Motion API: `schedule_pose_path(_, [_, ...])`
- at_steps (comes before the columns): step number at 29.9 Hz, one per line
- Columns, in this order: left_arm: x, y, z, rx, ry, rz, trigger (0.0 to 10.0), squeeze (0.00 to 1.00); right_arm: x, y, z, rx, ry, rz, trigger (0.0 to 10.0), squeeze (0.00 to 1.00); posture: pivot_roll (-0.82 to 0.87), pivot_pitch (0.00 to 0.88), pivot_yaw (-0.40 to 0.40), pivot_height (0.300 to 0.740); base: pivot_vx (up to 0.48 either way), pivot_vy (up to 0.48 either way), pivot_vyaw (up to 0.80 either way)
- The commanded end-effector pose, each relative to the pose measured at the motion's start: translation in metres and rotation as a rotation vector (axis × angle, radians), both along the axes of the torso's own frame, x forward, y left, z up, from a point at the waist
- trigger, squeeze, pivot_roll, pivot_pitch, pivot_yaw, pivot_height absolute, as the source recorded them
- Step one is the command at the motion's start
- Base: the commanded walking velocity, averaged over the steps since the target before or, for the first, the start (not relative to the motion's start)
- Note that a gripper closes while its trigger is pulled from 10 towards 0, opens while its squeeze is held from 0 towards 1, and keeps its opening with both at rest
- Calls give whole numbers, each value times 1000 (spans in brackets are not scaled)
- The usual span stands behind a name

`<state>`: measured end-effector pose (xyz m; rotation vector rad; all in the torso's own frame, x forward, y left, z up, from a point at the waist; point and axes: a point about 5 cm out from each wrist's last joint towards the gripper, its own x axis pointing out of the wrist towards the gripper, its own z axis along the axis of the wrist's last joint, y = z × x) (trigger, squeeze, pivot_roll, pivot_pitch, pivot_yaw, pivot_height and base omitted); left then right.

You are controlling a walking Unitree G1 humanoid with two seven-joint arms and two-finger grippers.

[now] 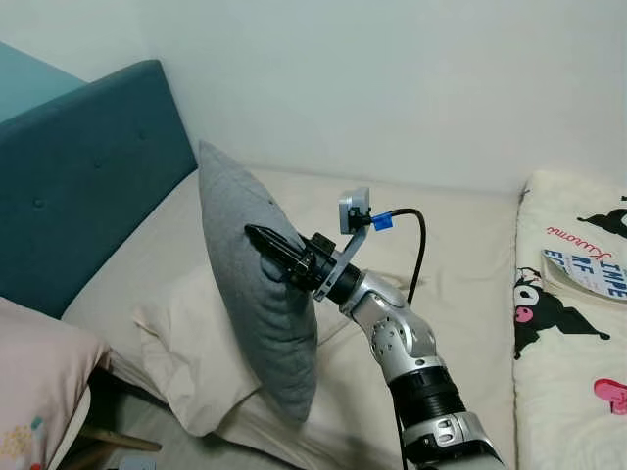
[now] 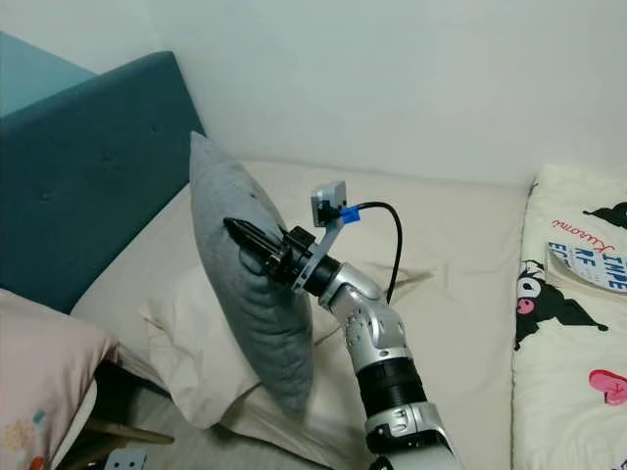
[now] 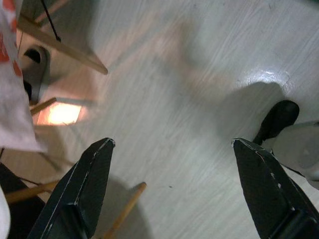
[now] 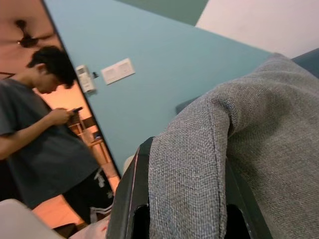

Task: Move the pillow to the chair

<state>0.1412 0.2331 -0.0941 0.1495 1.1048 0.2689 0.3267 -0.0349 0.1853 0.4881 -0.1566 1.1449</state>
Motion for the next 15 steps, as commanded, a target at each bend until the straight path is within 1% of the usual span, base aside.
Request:
schedule_pose_path(1, [-8, 5, -2, 8, 29, -1, 10000, 0, -8, 16, 17, 75, -55, 62, 10000, 0, -99, 0, 73, 740, 0, 0, 681])
schedule_pose_path(4, [-8, 4, -2, 6, 31, -4, 10000, 0, -9, 16, 16, 74, -53, 61, 10000, 0, -99, 1, 75, 740, 0, 0, 683])
schedule_pose_path(8, [-9, 2, -3, -12, 44, 6, 10000, 0, -7, 15, 12, 66, -37, 45, 10000, 0, -100, 2, 77, 740, -244, 0, 681])
schedule_pose_path(11, [-8, 2, -3, -9, 41, 2, 10000, 0, -7, 14, 10, 60, -28, 35, 10000, 0, -100, 5, 79, 740, -480, 0, 685])
schedule_pose_path(15, [-8, 1, -3, -6, 34, -7, 10000, 0, -7, 13, 7, 55, -17, 25, 10000, 0, -100, 6, 79, 740, 0, 0, 688])
